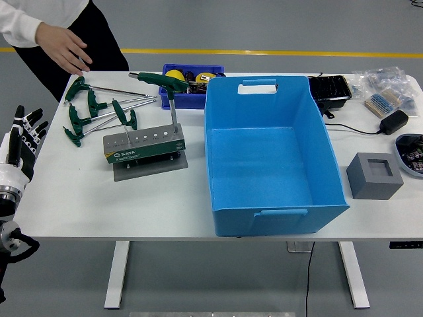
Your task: Lift tool from toolbox,place it in box,lift tool from toolbox,place it in box
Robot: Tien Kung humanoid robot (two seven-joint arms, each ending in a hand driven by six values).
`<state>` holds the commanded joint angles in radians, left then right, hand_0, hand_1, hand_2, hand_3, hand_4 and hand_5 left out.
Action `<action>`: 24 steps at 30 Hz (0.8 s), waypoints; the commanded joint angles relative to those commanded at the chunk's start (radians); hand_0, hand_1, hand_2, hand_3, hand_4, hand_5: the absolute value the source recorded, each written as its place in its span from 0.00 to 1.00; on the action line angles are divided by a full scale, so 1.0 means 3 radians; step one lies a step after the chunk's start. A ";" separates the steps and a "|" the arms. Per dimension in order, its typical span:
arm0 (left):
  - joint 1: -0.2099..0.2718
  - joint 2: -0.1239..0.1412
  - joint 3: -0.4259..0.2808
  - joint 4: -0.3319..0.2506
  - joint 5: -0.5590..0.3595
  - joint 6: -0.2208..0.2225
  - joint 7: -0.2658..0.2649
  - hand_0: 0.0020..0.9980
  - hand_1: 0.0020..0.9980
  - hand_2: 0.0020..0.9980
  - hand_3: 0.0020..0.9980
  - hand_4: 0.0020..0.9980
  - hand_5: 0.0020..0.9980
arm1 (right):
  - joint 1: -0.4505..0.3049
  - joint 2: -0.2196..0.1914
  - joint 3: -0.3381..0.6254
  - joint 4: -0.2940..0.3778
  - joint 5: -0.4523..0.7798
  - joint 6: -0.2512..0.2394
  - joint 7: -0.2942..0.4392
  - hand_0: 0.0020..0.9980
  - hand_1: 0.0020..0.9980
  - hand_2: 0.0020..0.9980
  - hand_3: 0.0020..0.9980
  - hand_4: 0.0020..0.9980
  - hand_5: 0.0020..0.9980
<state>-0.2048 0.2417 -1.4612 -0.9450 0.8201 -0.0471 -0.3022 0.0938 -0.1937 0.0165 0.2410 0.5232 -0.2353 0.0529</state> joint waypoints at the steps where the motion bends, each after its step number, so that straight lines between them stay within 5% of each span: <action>1: 0.0001 -0.0001 0.0002 0.0000 -0.0040 -0.0011 -0.0001 0.94 0.88 0.96 0.81 0.91 0.95 | 0.0000 0.0000 -0.0004 -0.0001 0.0002 0.0000 0.0000 0.74 0.71 0.79 0.65 0.85 0.80; 10: 0.0015 0.0003 -0.0005 -0.0033 -0.0159 -0.0282 0.0186 0.87 0.82 0.91 0.81 0.95 1.00 | 0.0004 0.0002 -0.0002 -0.0004 0.0011 -0.0008 0.0005 0.74 0.71 0.79 0.65 0.84 0.78; 24: 0.0005 0.0026 -0.0028 -0.0120 0.0066 -0.0337 0.0274 0.88 0.82 0.91 0.81 0.96 1.00 | 0.0005 0.0008 0.0011 -0.0008 0.0029 -0.0006 0.0013 0.73 0.71 0.79 0.64 0.84 0.78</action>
<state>-0.2033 0.2494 -1.4698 -0.9809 0.8400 -0.1483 -0.2202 0.0953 -0.1914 0.0197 0.2386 0.5320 -0.2371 0.0567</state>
